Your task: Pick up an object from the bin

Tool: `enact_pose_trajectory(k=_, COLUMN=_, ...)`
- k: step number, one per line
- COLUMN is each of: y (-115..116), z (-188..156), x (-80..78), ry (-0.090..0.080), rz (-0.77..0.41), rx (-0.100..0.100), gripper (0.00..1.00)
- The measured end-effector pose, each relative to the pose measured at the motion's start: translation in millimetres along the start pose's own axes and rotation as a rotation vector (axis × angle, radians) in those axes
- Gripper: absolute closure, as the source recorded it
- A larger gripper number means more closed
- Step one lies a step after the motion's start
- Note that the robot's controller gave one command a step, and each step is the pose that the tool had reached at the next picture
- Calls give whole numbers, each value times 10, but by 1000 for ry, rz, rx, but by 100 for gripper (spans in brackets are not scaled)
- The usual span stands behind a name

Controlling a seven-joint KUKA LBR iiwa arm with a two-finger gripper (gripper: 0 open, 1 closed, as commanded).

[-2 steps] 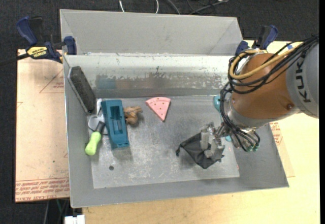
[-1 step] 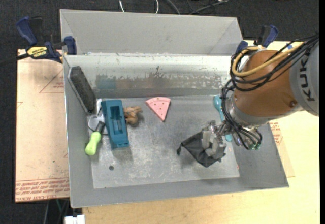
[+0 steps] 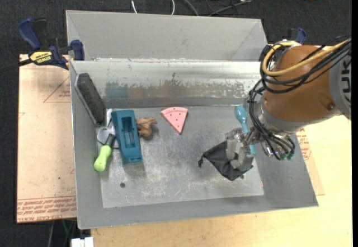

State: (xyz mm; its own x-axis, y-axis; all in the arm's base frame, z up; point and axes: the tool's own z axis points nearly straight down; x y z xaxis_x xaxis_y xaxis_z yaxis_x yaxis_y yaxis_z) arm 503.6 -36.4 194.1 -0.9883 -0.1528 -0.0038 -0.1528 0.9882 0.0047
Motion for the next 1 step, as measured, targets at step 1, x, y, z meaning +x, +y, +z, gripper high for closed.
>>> enact_pose_trajectory(k=1, y=-3, z=-315, x=-19, ry=-8, rz=0, rx=2, gripper=100)
